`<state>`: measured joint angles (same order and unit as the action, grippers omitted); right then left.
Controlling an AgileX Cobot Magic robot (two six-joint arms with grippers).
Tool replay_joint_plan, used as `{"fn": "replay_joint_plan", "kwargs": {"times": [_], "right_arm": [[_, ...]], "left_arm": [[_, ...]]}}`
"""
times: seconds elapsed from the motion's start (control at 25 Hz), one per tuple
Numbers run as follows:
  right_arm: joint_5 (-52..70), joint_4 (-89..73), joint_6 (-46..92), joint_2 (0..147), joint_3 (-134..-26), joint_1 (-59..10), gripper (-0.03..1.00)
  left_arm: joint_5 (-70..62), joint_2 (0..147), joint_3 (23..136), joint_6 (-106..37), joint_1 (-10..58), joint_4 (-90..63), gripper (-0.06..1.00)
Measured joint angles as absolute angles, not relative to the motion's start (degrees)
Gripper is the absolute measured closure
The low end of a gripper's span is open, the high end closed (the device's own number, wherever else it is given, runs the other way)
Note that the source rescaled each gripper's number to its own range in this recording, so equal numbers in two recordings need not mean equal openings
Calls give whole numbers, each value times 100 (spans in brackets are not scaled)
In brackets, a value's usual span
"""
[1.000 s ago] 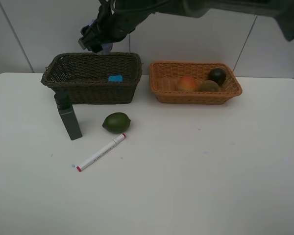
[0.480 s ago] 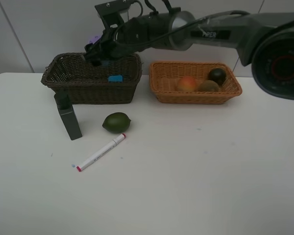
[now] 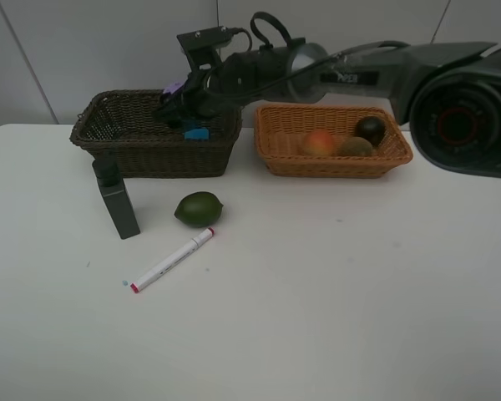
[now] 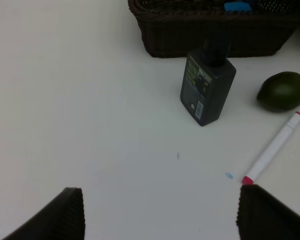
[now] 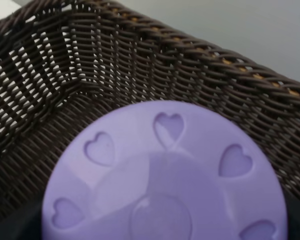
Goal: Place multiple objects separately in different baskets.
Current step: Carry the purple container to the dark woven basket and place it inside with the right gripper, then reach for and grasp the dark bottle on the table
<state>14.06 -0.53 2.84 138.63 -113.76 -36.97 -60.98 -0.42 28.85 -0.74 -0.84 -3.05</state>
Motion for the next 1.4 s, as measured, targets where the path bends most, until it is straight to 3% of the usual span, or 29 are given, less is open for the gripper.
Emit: {"fn": "replay_joint_plan", "kwargs": {"times": [0.24,0.32,0.44,1.08,1.4], "right_arm": [[1463,-204,297,13863,-11376,-3671,21],[1362,-198,376,13863,-11376,-3659,7],[1231,-193,460,13863,-11400,-3645,0],[1308,-193,477,13863,-11400,-3645,-2],[2016,-152,477,13506,-11400,-3645,-3]], "left_arm": [[-6098,-42,2885,-74,-84,-305,13],[-6098,-42,2885,-74,-84,-305,13],[-6098,-42,2885,-74,-84,-305,13],[-6098,-42,2885,-74,-84,-305,13],[-6098,-42,2885,-74,-84,-305,13]]}}
